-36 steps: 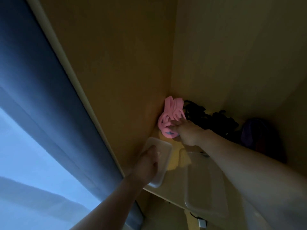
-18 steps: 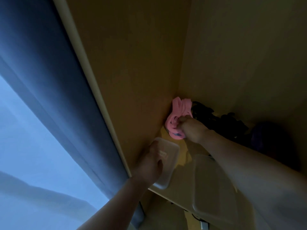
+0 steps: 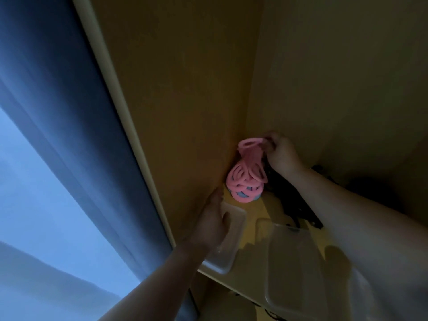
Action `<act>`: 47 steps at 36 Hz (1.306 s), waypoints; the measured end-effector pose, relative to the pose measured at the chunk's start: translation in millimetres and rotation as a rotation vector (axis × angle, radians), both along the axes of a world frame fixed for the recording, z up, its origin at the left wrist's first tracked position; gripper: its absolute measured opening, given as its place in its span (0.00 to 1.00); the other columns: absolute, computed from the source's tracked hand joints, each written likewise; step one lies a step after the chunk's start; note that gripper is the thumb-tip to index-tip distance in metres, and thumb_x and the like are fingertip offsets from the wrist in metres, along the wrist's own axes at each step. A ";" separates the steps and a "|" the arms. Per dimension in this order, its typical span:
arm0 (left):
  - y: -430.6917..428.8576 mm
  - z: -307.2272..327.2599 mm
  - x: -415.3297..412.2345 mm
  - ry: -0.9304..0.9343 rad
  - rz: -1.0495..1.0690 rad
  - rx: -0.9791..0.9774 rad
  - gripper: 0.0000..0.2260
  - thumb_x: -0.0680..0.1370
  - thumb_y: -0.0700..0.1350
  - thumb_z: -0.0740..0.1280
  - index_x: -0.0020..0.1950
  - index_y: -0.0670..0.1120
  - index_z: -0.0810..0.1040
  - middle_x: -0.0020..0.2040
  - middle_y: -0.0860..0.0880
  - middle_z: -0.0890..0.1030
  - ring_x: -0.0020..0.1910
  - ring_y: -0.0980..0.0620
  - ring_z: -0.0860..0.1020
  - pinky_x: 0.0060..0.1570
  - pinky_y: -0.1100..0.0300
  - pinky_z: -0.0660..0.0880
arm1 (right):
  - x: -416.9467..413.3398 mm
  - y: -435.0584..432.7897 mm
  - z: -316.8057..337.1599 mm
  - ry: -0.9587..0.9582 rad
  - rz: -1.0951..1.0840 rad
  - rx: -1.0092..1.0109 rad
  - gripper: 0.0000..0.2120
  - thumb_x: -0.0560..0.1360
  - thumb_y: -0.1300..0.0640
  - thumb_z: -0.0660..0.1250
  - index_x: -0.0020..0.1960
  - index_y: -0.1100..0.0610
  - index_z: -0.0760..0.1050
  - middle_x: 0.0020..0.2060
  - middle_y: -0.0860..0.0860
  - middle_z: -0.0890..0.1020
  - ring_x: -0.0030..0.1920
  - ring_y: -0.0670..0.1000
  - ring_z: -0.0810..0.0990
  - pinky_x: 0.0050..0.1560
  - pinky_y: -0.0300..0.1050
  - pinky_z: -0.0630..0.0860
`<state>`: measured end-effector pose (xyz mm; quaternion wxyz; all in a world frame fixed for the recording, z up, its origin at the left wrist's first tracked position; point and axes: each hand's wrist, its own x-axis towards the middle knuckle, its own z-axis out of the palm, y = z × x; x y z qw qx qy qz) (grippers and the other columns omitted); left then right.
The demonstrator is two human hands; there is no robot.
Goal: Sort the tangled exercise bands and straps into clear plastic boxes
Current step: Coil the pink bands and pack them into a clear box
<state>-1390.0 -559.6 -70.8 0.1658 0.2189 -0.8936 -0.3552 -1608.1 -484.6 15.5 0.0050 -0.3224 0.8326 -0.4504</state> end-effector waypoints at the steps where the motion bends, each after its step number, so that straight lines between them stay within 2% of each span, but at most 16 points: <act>1: -1.2 7.2 -5.3 0.071 -0.022 0.030 0.28 0.78 0.40 0.63 0.76 0.47 0.58 0.71 0.48 0.69 0.68 0.53 0.69 0.69 0.56 0.65 | -5.7 -1.3 5.5 -0.033 -0.030 -0.074 0.10 0.81 0.62 0.58 0.58 0.59 0.76 0.48 0.53 0.79 0.51 0.54 0.80 0.47 0.41 0.75; 4: -6.4 25.1 -26.9 0.240 -0.045 0.112 0.28 0.75 0.40 0.64 0.74 0.48 0.62 0.69 0.48 0.71 0.68 0.50 0.71 0.69 0.47 0.67 | -15.5 -2.9 28.7 -0.100 -0.107 -0.180 0.07 0.80 0.61 0.60 0.53 0.56 0.77 0.47 0.55 0.82 0.48 0.54 0.81 0.47 0.44 0.77; 6: -10.0 37.6 -45.1 0.300 -0.021 0.201 0.26 0.74 0.44 0.62 0.72 0.53 0.62 0.68 0.52 0.69 0.68 0.50 0.71 0.68 0.44 0.69 | -16.8 -3.2 40.1 -0.093 -0.093 -0.233 0.07 0.79 0.61 0.61 0.50 0.54 0.77 0.45 0.54 0.82 0.47 0.53 0.81 0.48 0.46 0.77; 8: -10.6 58.6 -63.3 0.371 0.026 0.219 0.26 0.74 0.44 0.62 0.72 0.51 0.62 0.64 0.51 0.71 0.64 0.48 0.74 0.64 0.45 0.72 | -15.2 -1.4 46.6 -0.058 -0.044 -0.226 0.07 0.79 0.62 0.62 0.51 0.56 0.78 0.45 0.55 0.82 0.46 0.54 0.81 0.50 0.47 0.77; 11: -12.5 90.3 -89.6 0.400 0.049 0.153 0.24 0.78 0.38 0.63 0.74 0.39 0.61 0.62 0.43 0.74 0.58 0.49 0.74 0.56 0.62 0.69 | -8.4 3.5 43.5 -0.055 0.058 -0.177 0.07 0.79 0.64 0.61 0.50 0.56 0.77 0.41 0.53 0.82 0.40 0.46 0.81 0.46 0.42 0.76; 13: -15.1 104.6 -102.0 0.363 0.049 0.154 0.22 0.80 0.38 0.62 0.74 0.39 0.62 0.61 0.49 0.72 0.58 0.53 0.72 0.54 0.68 0.65 | -4.7 6.0 37.2 -0.092 0.125 -0.196 0.10 0.79 0.66 0.61 0.46 0.54 0.76 0.39 0.52 0.81 0.39 0.47 0.81 0.46 0.45 0.77; 16: -23.0 105.2 -116.7 0.368 0.102 0.196 0.09 0.81 0.41 0.60 0.60 0.40 0.74 0.52 0.43 0.81 0.51 0.44 0.80 0.52 0.49 0.76 | -6.4 8.4 26.0 -0.171 0.165 -0.243 0.14 0.79 0.66 0.62 0.45 0.48 0.77 0.39 0.50 0.82 0.44 0.55 0.82 0.53 0.54 0.78; 19: -28.5 101.7 -119.6 0.398 0.179 0.238 0.06 0.81 0.45 0.61 0.48 0.46 0.75 0.45 0.42 0.83 0.45 0.45 0.81 0.48 0.45 0.78 | -17.4 12.1 12.6 -0.289 0.088 -0.332 0.11 0.79 0.65 0.62 0.59 0.59 0.76 0.46 0.52 0.80 0.45 0.54 0.81 0.55 0.51 0.78; 21: -29.2 98.7 -117.9 0.409 0.196 0.250 0.07 0.80 0.47 0.61 0.46 0.46 0.75 0.43 0.45 0.82 0.43 0.47 0.81 0.46 0.44 0.78 | -25.9 20.1 -1.3 -0.332 0.017 -0.250 0.14 0.80 0.62 0.62 0.64 0.62 0.73 0.49 0.52 0.79 0.43 0.50 0.80 0.52 0.46 0.77; 24: -27.1 96.5 -114.3 0.400 0.210 0.224 0.07 0.81 0.45 0.61 0.50 0.43 0.76 0.44 0.44 0.82 0.42 0.47 0.81 0.45 0.46 0.78 | -31.2 34.8 -31.1 -0.258 0.139 0.105 0.11 0.79 0.61 0.62 0.58 0.58 0.79 0.47 0.48 0.81 0.45 0.44 0.79 0.48 0.33 0.74; 26: -26.3 94.6 -113.1 0.382 0.221 0.171 0.07 0.81 0.44 0.61 0.51 0.42 0.77 0.46 0.43 0.82 0.43 0.48 0.80 0.46 0.49 0.78 | -32.2 39.3 -51.2 -0.246 0.241 0.273 0.10 0.78 0.59 0.64 0.56 0.55 0.82 0.50 0.48 0.84 0.50 0.46 0.81 0.53 0.37 0.75; 28: -25.1 93.5 -112.0 0.394 0.216 0.186 0.04 0.81 0.43 0.61 0.49 0.46 0.75 0.44 0.45 0.83 0.43 0.48 0.81 0.46 0.48 0.79 | -31.1 38.2 -65.4 -0.224 0.293 0.353 0.08 0.77 0.56 0.67 0.53 0.54 0.83 0.48 0.49 0.85 0.50 0.47 0.81 0.56 0.43 0.76; 33: -25.6 94.7 -109.8 0.402 0.234 0.214 0.04 0.80 0.43 0.62 0.48 0.45 0.74 0.42 0.47 0.82 0.42 0.47 0.81 0.44 0.45 0.78 | -32.3 28.1 -86.0 -0.126 0.309 0.469 0.09 0.77 0.60 0.66 0.55 0.60 0.80 0.49 0.53 0.83 0.49 0.50 0.80 0.45 0.35 0.71; 40: -29.6 92.4 -110.5 0.419 0.249 0.266 0.03 0.79 0.46 0.62 0.47 0.53 0.74 0.42 0.48 0.82 0.42 0.49 0.82 0.43 0.44 0.79 | -37.1 25.3 -93.0 0.013 0.248 0.468 0.07 0.75 0.64 0.65 0.48 0.59 0.82 0.45 0.56 0.83 0.47 0.54 0.80 0.44 0.41 0.71; 44: -26.2 105.6 -113.9 0.436 0.226 0.292 0.06 0.79 0.43 0.62 0.45 0.52 0.74 0.41 0.47 0.83 0.41 0.48 0.82 0.43 0.44 0.79 | -43.8 30.4 -71.4 0.028 0.188 0.404 0.08 0.78 0.62 0.63 0.51 0.59 0.81 0.46 0.56 0.83 0.46 0.54 0.80 0.44 0.43 0.71; 47: -21.5 121.9 -119.2 0.451 0.209 0.349 0.09 0.79 0.42 0.61 0.42 0.54 0.73 0.40 0.46 0.83 0.40 0.47 0.82 0.43 0.43 0.79 | -53.3 30.7 -33.8 0.003 0.079 0.251 0.10 0.80 0.61 0.61 0.54 0.60 0.80 0.48 0.56 0.83 0.48 0.55 0.81 0.50 0.45 0.75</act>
